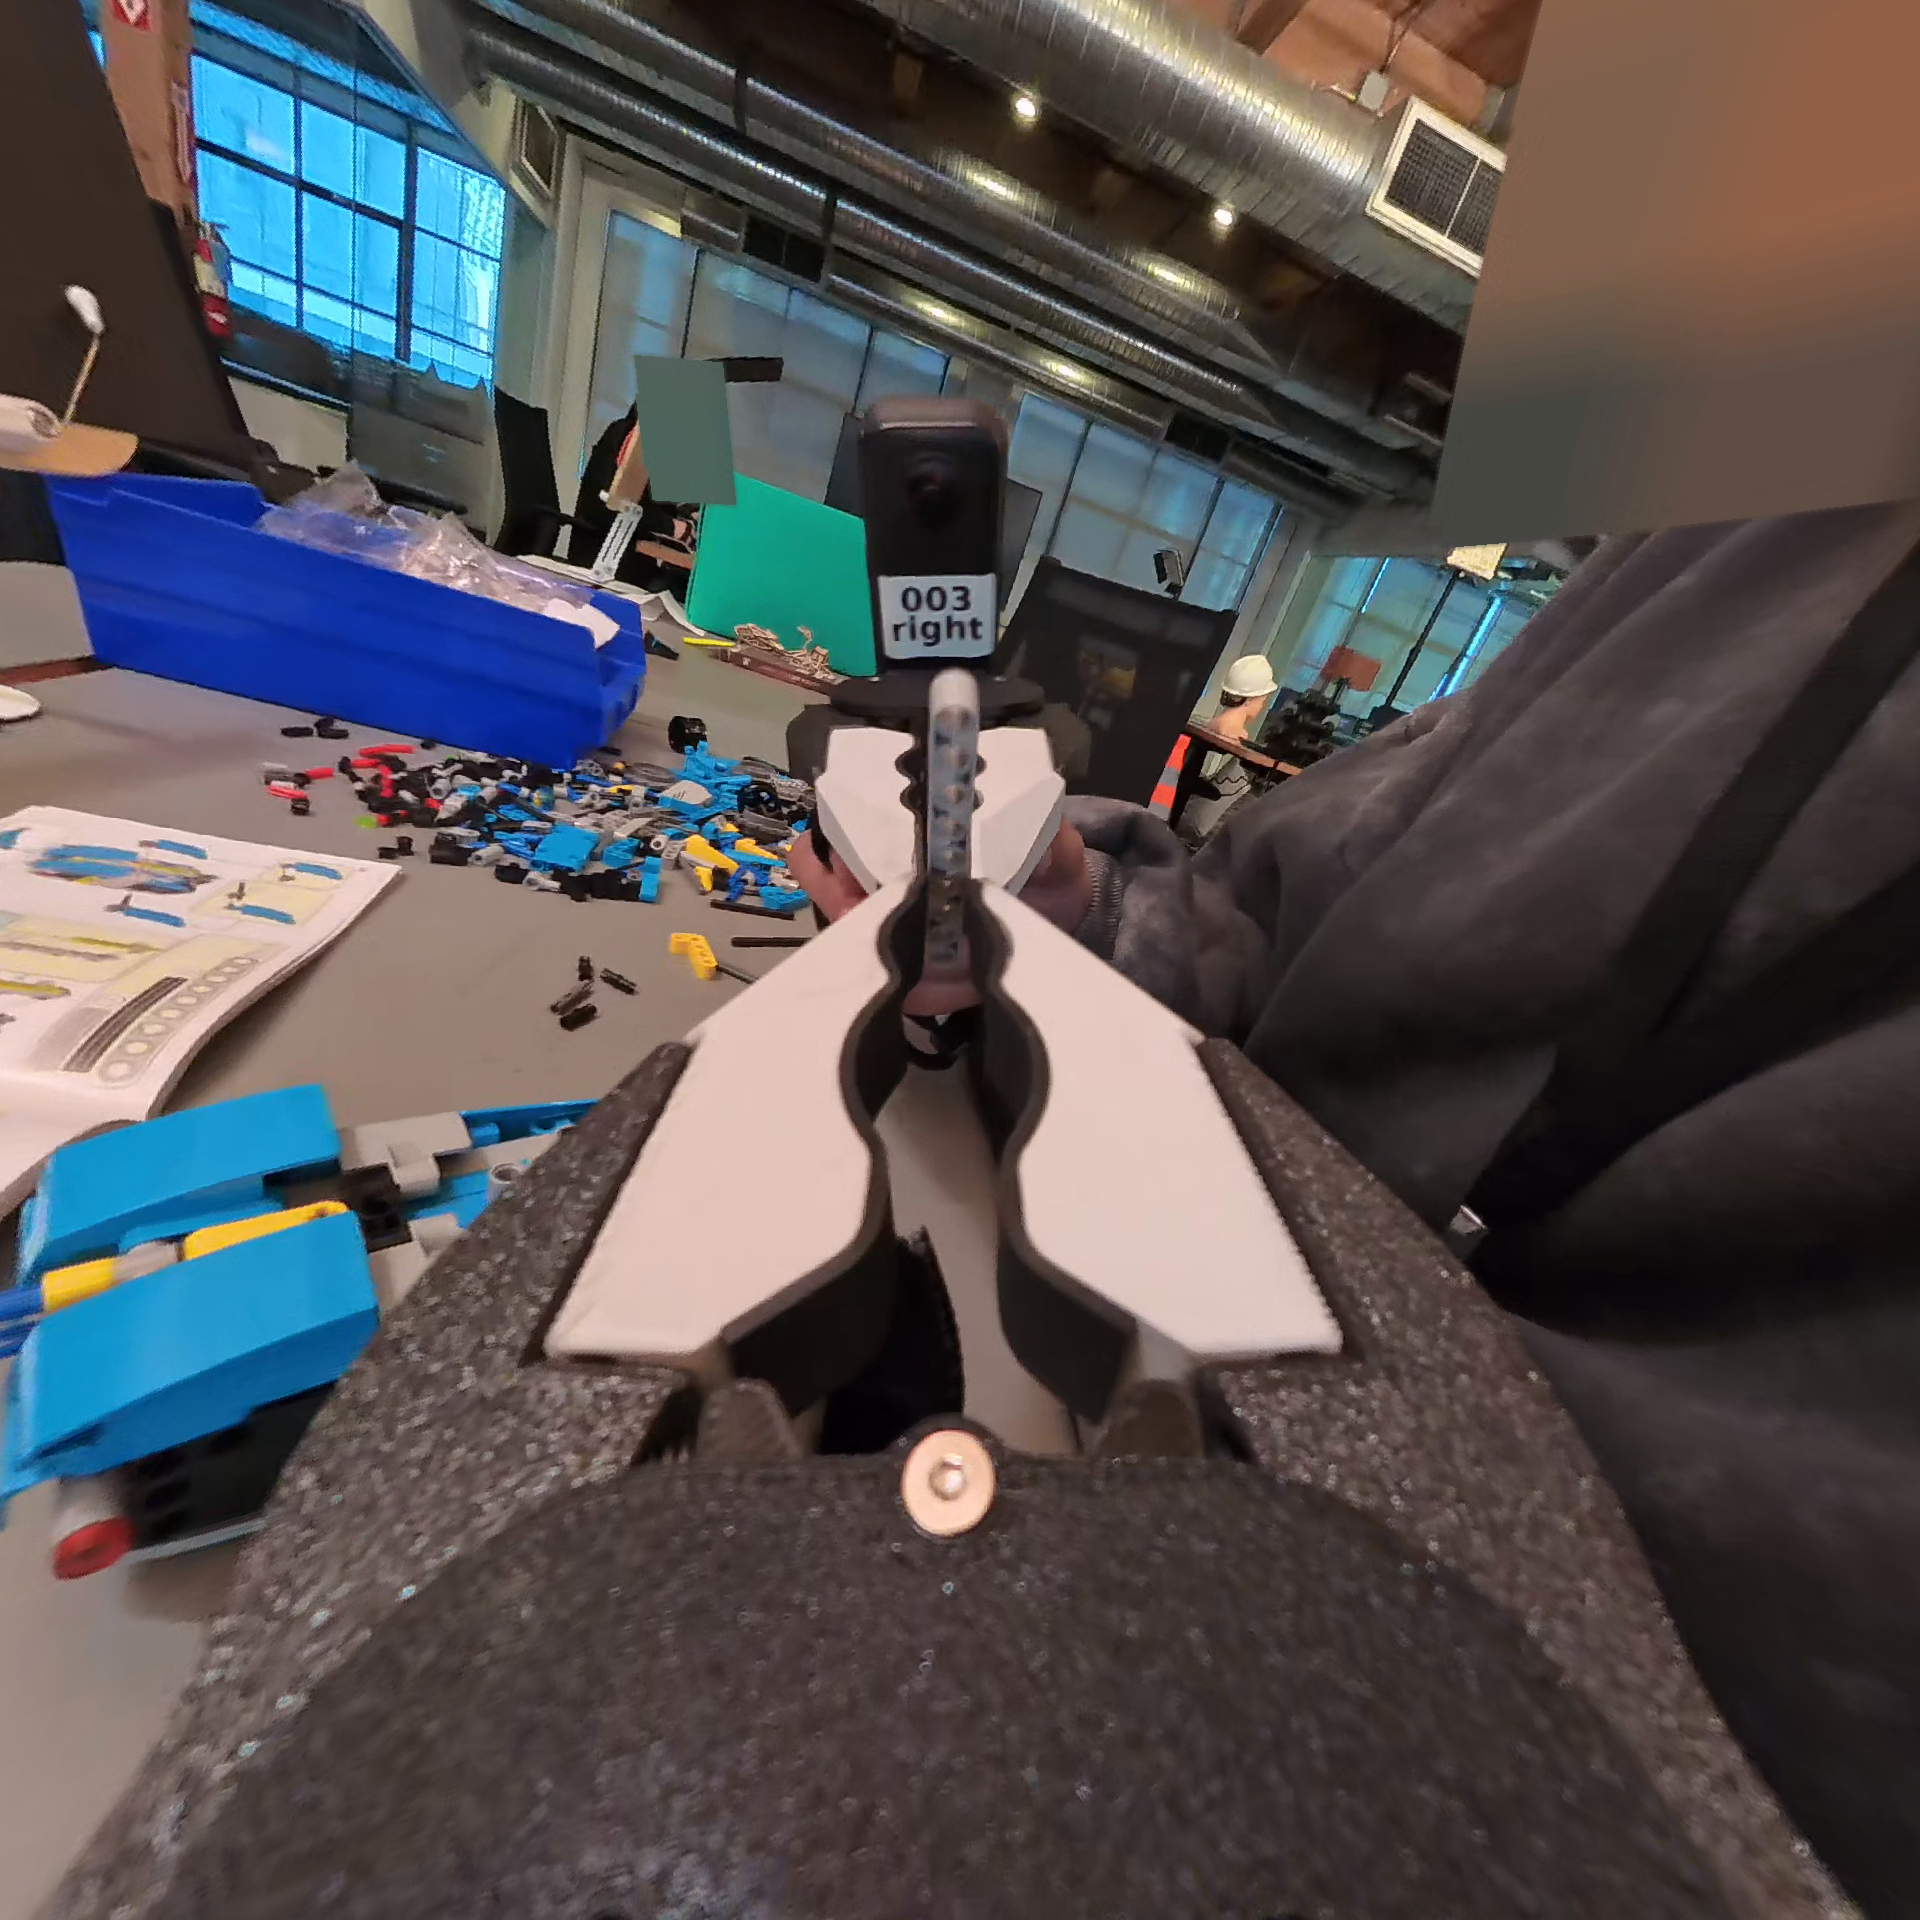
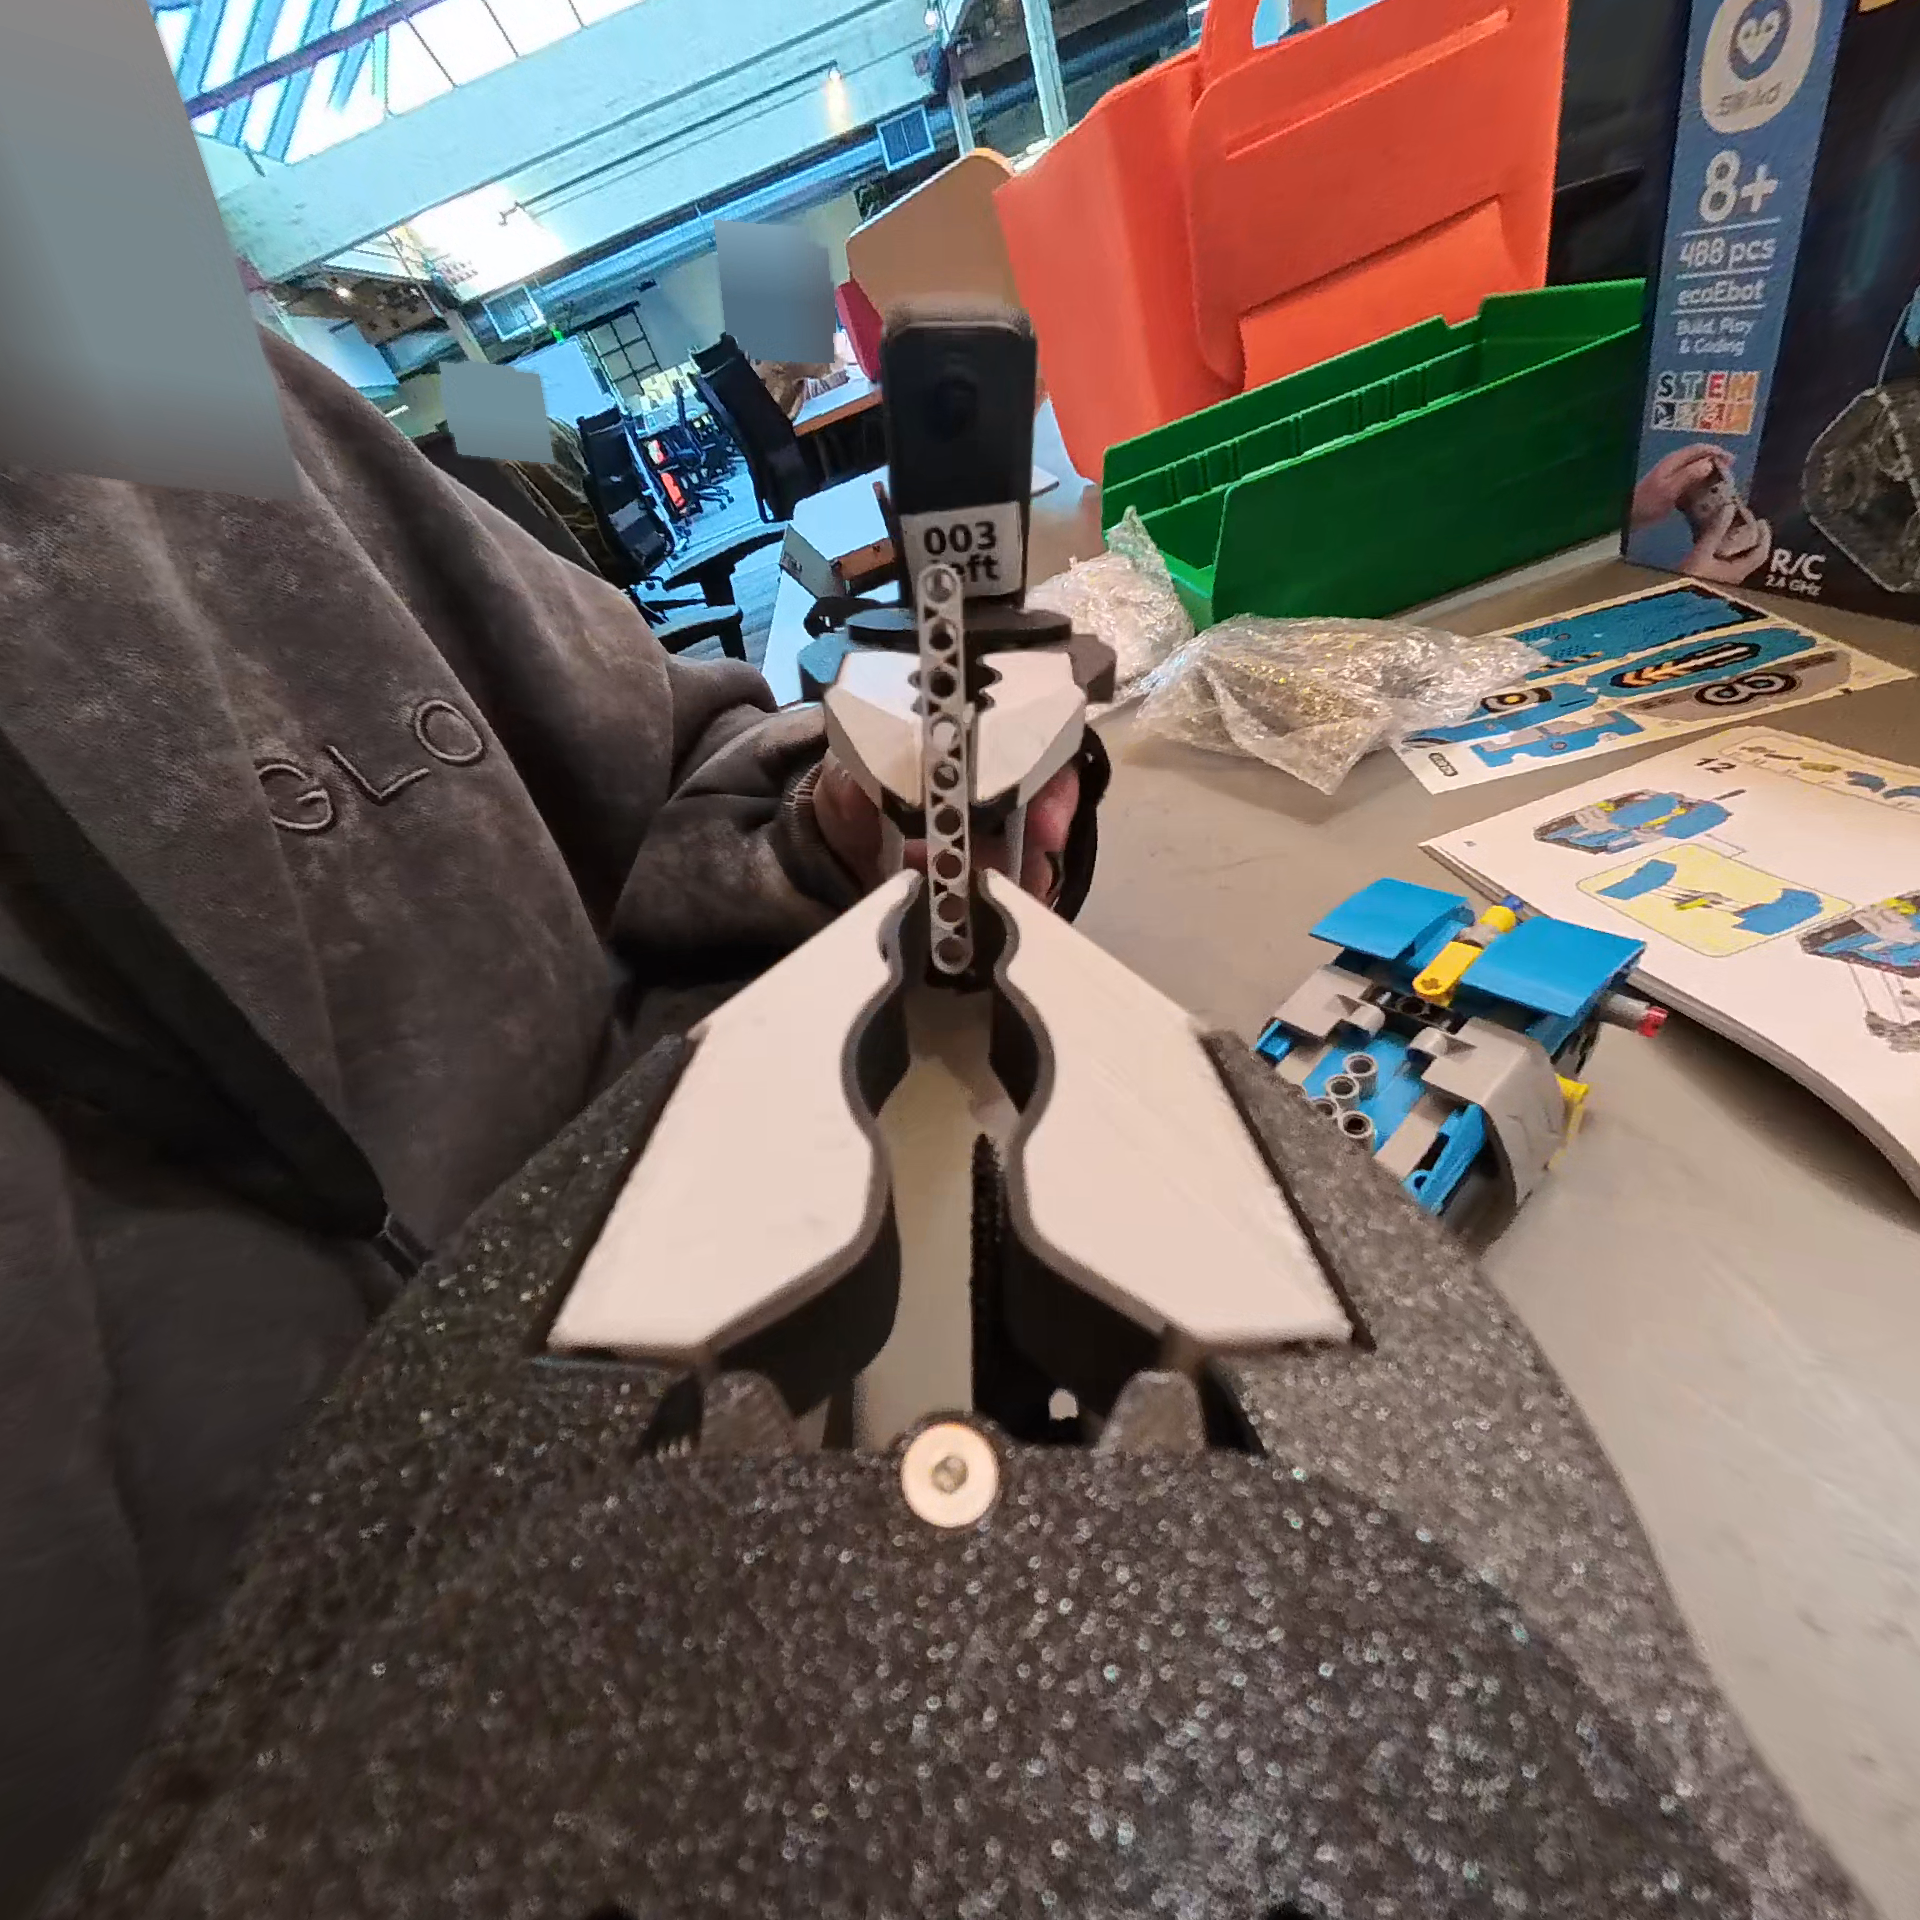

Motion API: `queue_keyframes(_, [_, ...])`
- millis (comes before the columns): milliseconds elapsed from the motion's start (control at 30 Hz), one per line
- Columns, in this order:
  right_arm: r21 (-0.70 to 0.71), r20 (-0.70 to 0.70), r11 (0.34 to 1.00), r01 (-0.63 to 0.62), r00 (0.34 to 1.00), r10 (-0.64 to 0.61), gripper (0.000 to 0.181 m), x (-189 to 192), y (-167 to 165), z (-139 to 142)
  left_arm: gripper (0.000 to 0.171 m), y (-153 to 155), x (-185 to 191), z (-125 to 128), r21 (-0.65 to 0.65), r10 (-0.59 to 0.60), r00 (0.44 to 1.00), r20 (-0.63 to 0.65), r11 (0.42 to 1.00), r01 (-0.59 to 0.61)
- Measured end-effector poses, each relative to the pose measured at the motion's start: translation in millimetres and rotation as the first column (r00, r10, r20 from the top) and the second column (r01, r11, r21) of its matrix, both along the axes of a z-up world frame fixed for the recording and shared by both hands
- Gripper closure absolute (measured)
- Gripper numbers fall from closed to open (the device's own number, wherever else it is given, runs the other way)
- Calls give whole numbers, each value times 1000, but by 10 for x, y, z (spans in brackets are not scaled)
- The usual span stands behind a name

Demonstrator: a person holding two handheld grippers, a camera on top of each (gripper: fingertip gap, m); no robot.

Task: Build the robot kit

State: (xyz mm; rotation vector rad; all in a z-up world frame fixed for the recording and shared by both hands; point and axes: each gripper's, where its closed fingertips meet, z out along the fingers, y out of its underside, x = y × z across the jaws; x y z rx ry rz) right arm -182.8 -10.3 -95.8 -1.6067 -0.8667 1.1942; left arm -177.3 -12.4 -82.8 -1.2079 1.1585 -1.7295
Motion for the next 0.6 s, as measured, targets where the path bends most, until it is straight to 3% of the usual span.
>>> queue_keyframes(67, [-3, 9, 1000, 17, 1000, -17, 174, 15, 25, -22, 141, 14, 3, 14, -25, -5, 1000, 0, 1000, 5])
queue_keyframes(100, [-12, 4, 1000, 14, 1000, -14, 174, 14, 24, -27, 138, 16, 2, 30, -43, -13, 1000, 4, 999, 13])
queue_keyframes(133, [-22, -6, 1000, 2, 1000, -2, 174, 2, 10, -23, 143, 20, 5, 29, -51, -14, 1000, 4, 999, 14])
queue_keyframes(167, [-23, -10, 1000, -7, 1000, 7, 174, -15, -5, -20, 161, 18, 8, 16, -42, -13, 1000, 1, 999, 13])
queue_keyframes(200, [-21, -1, 1000, -11, 1000, 11, 174, -34, -13, -35, 165, 5, 3, 9, -26, -14, 1000, 3, 1000, 14])
queue_keyframes(367, [-30, 24, 999, -21, 999, 21, 174, -55, -26, -96, 165, -24, 12, -37, 24, 0, 1000, -22, 1000, 0])
queue_keyframes(467, [-4, -24, 1000, 0, 1000, 0, 152, -1, 1, 15, 165, 7, 28, -113, -6, -8, 997, -72, 1000, 8])
queue_keyframes(600, [26, -48, 999, 31, 998, -30, 153, 10, 44, 79, 165, -62, 71, -242, -17, -54, 988, -142, 999, 52])
